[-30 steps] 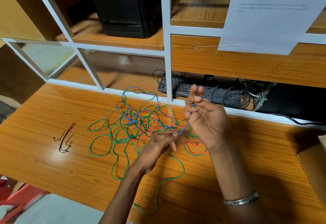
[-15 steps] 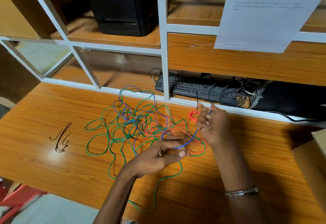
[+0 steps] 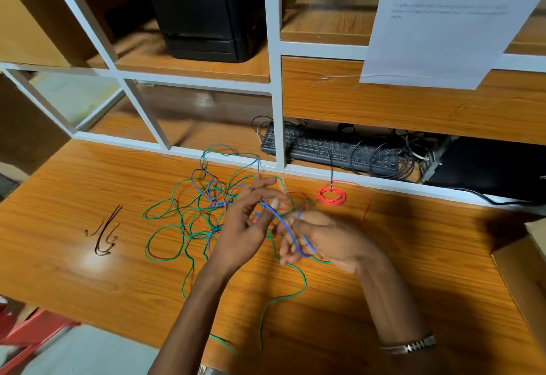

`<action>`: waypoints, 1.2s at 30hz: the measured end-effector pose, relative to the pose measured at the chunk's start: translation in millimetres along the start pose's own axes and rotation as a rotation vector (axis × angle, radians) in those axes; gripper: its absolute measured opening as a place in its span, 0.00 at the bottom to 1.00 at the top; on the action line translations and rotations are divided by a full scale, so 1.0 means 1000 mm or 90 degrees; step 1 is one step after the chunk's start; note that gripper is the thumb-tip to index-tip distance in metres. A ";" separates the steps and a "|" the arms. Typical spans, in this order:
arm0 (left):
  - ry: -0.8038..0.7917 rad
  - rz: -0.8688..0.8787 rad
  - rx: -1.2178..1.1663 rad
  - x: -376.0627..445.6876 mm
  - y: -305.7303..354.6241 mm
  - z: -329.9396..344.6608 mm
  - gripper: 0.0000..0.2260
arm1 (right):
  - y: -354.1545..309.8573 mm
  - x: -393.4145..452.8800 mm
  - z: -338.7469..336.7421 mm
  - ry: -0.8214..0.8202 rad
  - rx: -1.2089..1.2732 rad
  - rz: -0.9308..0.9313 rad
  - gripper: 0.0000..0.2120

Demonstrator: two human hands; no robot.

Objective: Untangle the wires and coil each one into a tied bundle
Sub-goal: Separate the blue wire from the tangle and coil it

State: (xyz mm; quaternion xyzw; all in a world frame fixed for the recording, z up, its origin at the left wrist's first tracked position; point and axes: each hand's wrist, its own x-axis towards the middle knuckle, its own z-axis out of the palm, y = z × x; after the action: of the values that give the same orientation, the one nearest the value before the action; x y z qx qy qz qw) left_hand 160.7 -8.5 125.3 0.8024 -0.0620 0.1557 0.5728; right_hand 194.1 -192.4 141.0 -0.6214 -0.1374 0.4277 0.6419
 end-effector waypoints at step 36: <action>0.156 -0.220 -0.124 0.001 -0.015 0.016 0.15 | -0.050 0.021 -0.068 0.377 0.613 -0.380 0.29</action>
State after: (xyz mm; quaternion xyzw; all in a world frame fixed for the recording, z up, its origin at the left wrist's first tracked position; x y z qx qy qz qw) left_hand 168.7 -18.6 107.8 0.7174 0.1317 0.1446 0.6687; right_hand 274.0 -216.9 166.3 -0.2902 0.0867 0.0544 0.9515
